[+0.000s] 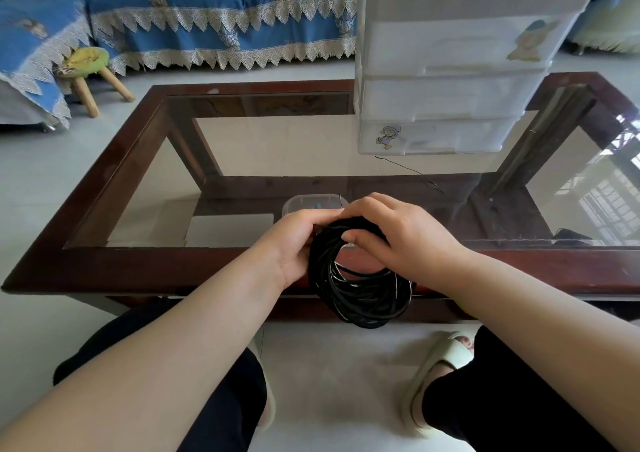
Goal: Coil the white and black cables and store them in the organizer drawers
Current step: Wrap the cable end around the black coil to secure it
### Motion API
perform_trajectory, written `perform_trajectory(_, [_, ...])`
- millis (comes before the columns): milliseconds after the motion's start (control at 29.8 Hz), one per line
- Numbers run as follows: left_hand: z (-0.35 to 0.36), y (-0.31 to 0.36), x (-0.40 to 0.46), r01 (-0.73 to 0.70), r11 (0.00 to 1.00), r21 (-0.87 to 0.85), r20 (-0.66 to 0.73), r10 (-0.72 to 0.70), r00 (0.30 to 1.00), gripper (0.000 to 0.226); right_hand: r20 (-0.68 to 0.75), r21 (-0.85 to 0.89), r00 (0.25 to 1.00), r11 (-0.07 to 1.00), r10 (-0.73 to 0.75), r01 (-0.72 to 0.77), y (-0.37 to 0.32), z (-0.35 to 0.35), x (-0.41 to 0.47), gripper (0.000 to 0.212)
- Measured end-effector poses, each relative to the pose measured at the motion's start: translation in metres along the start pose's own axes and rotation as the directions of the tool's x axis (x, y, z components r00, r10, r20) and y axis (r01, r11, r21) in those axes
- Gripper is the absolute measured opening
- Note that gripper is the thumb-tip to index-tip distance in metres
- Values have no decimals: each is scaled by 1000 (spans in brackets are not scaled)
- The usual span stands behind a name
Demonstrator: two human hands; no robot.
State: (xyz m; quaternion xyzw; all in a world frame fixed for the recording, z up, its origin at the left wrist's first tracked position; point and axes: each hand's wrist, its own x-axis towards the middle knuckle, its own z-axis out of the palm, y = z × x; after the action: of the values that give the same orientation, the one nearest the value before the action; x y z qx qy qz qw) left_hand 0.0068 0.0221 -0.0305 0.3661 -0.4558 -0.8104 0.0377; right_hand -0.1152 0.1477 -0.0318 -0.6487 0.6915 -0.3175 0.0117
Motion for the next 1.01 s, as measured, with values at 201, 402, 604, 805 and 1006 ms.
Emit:
perform_trajectory(201, [5, -1, 0, -86, 996, -18, -32, 86, 996, 19, -13, 100, 997, 992, 82, -81, 4, 0, -1, 37])
perform_trajectory(402, [7, 0, 0, -125, 992, 7, 19, 125, 992, 20, -74, 111, 993, 990, 90, -82, 12, -1, -1, 38])
perform_trajectory(604, [9, 2, 0, -149, 986, -77, 22, 151, 988, 14, -158, -117, 987, 993, -7, -11, 10, -1, 0, 29])
perform_trajectory(805, [11, 0, 5, -168, 982, -88, -4, 168, 986, 19, -213, -201, 966, 974, -148, 105, 3, 1, 3, 18])
perform_trajectory(1006, [11, 2, 8, -148, 984, -102, -28, 146, 989, 22, -187, -445, 940, 878, -286, 178, 5, 2, 10, 12])
